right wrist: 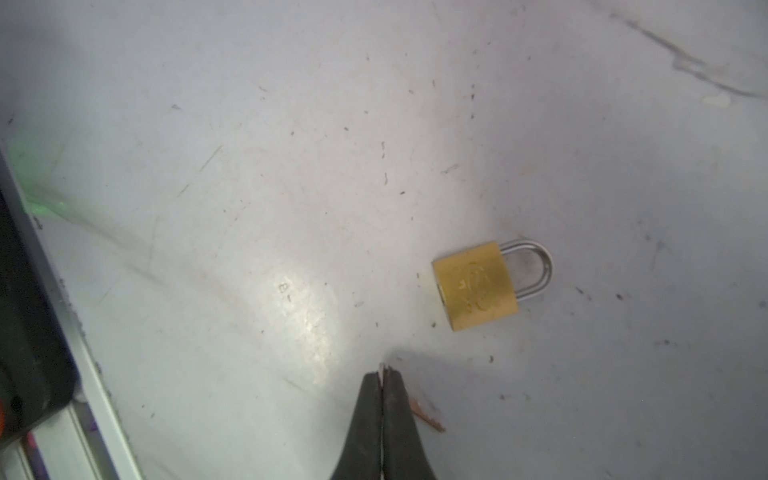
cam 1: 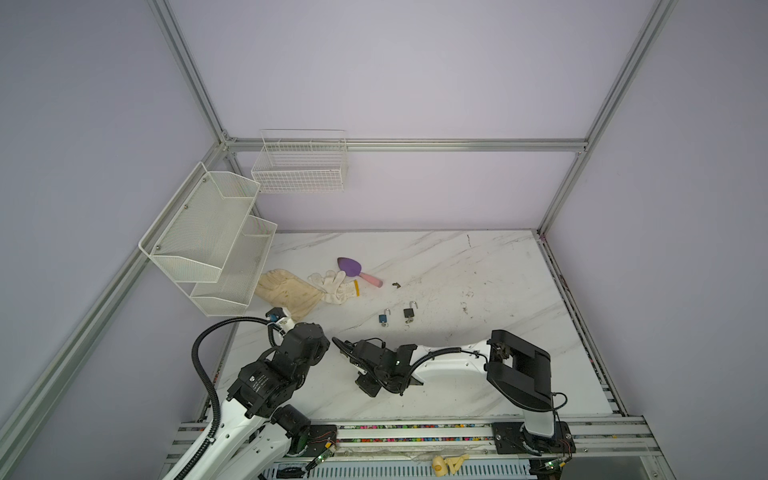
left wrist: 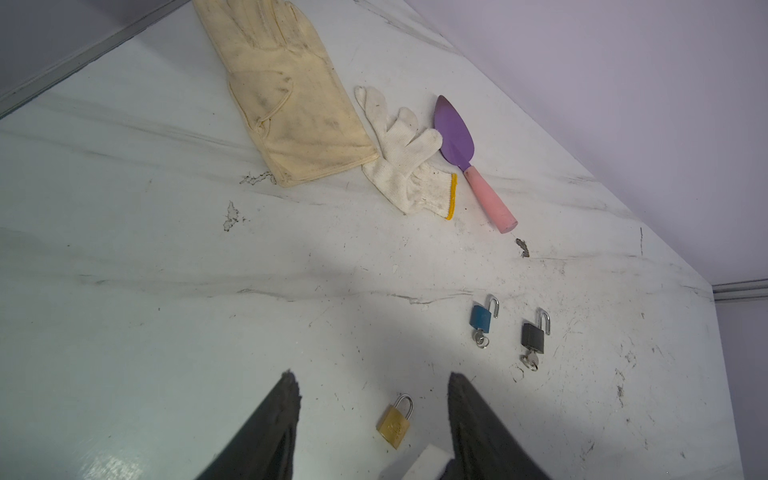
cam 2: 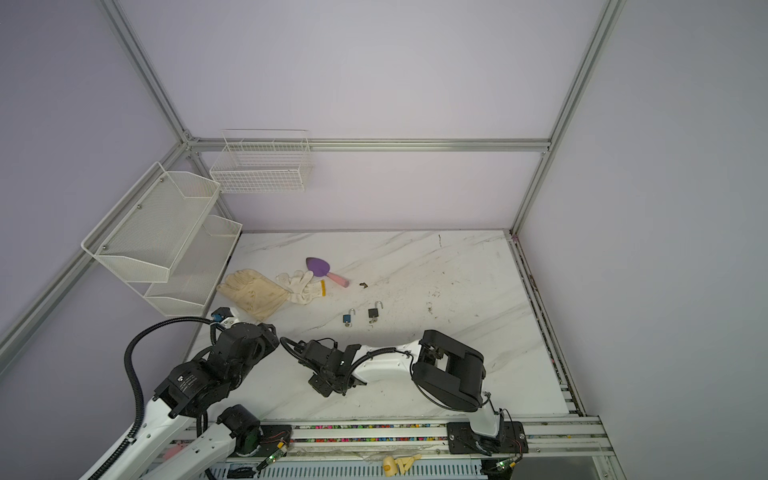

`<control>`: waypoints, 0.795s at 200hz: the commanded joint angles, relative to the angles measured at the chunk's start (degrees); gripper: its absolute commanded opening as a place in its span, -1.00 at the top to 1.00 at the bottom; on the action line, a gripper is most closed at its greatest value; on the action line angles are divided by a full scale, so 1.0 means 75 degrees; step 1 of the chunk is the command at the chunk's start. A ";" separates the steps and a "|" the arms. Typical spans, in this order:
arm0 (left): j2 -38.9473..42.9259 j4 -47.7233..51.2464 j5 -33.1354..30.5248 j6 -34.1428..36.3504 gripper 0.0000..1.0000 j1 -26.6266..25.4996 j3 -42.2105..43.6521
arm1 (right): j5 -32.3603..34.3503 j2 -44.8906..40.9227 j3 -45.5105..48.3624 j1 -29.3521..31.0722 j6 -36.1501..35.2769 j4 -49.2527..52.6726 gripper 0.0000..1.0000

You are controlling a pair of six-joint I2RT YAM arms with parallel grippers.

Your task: Unlock with the key

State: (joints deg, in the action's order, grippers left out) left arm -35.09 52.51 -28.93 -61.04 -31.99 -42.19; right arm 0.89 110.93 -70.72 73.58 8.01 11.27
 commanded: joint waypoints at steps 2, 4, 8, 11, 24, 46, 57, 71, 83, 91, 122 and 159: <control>0.0152 0.0024 0.0255 -0.0260 -0.15 0.0046 0.0151 | 0.0369 -0.0948 0.0399 -0.0050 -0.0136 -0.0224 1.00; 0.0163 0.0025 0.0291 -0.0275 -0.15 0.0046 0.0153 | 0.0364 -0.1006 0.0451 -0.0070 -0.0132 -0.0260 1.00; 0.0186 -0.0001 0.0355 -0.0308 -0.15 0.0046 0.0165 | 0.0338 -0.1143 0.0565 -0.0116 -0.0138 -0.0316 1.00; 0.0219 -0.0014 0.0418 -0.0346 -0.15 0.0052 0.0174 | 0.0298 -0.1245 0.0638 -0.0159 -0.0142 -0.0368 1.00; 0.0301 -0.0139 0.0704 -0.0484 -0.15 0.0046 0.0221 | 0.0207 -0.1679 0.0928 -0.0368 -0.0165 -0.0529 1.00; 0.0401 -0.0564 0.1308 -0.0741 -0.15 0.0047 0.0323 | -0.0422 -0.2452 0.1330 -0.1052 -0.0149 -0.0908 1.00; 0.0424 -0.0836 0.1597 -0.0860 -0.15 0.0052 0.0358 | -0.0774 -0.2773 0.1442 -0.1453 -0.0113 -0.1049 1.00; 0.0402 -0.1302 0.1935 -0.0874 -0.15 0.0047 0.0433 | -0.1011 -0.3042 0.1417 -0.1863 -0.0087 -0.1044 1.00; 0.0313 -0.1672 0.2137 -0.0842 -0.15 0.0049 0.0488 | -0.1338 -0.3224 0.1383 -0.2239 0.0039 -0.1048 1.00; 0.0229 -0.1880 0.2234 -0.0787 -0.15 0.0046 0.0522 | -0.1516 -0.3330 0.1328 -0.2467 0.0185 -0.1035 1.00; -0.0206 -0.2959 0.2810 -0.1093 -0.14 0.0046 0.0656 | -0.1502 -0.3541 0.0915 -0.2774 0.0826 -0.0811 1.00; -0.0871 -0.4449 0.3585 -0.1498 -0.13 0.0046 0.0739 | -0.1563 -0.3617 0.0562 -0.2791 0.1384 -0.0846 1.00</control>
State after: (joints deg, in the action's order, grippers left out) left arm -39.38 30.61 -7.27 -69.89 -31.90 -38.83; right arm -9.41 85.12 -64.10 52.60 14.37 5.10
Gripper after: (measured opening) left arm 0.565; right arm 0.047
